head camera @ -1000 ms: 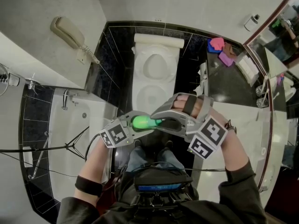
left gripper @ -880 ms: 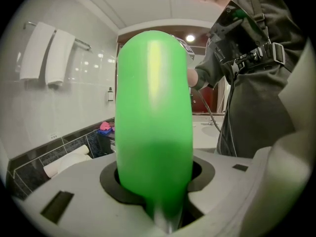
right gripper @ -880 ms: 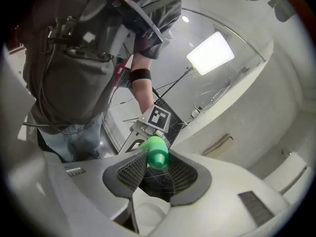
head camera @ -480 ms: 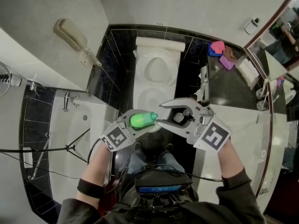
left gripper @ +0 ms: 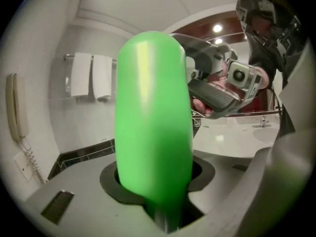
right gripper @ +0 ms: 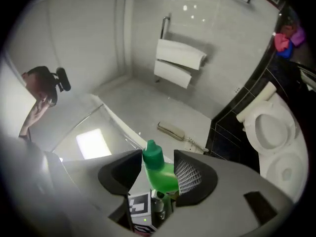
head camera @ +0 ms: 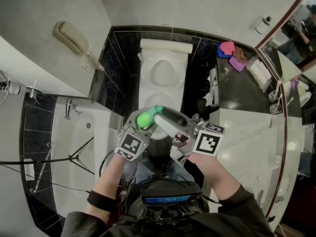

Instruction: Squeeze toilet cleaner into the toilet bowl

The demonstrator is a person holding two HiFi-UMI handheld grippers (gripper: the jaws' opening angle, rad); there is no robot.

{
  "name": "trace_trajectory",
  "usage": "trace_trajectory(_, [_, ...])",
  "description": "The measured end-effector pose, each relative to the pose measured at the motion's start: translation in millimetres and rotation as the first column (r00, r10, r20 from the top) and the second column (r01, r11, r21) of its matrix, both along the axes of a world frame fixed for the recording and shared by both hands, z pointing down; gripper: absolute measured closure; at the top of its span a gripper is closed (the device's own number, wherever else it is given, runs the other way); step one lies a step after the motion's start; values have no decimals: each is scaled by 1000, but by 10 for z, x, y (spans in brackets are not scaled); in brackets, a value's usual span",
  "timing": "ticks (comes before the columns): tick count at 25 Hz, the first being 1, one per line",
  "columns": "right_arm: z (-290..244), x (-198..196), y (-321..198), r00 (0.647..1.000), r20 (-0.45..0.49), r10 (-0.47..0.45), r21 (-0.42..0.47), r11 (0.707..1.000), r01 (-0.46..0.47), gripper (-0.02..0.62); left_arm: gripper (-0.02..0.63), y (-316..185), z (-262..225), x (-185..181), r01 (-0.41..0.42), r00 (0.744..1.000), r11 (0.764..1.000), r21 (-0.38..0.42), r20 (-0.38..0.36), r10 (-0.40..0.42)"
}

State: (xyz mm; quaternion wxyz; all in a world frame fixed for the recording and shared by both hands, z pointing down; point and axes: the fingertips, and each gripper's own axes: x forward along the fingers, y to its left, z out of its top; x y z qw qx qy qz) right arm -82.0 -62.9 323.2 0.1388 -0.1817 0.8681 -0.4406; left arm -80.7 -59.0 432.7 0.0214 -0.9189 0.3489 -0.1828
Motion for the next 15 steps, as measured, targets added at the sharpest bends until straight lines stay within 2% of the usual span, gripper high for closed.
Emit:
trace_trajectory(4, [-3, -81, -59, 994, 103, 35, -106, 994, -24, 373, 420, -102, 48, -37, 75, 997, 997, 10, 23, -76])
trace_trajectory(7, [-76, -133, -119, 990, 131, 47, -125, 992, -31, 373, 420, -128, 107, -91, 113, 993, 994, 5, 33, -113])
trace_trajectory(11, [-102, -188, -139, 994, 103, 41, -115, 993, -29, 376, 420, -151, 153, -128, 145, 988, 989, -7, 46, -144])
trace_trajectory(13, [-76, -177, -147, 996, 74, 43, -103, 994, -35, 434, 420, -148, 162, -131, 152, 987, 988, -8, 52, -152])
trace_trajectory(15, [-43, -132, -165, 999, 4, 53, -82, 995, -52, 439, 420, -142, 193, -147, 166, 984, 986, -12, 61, -165])
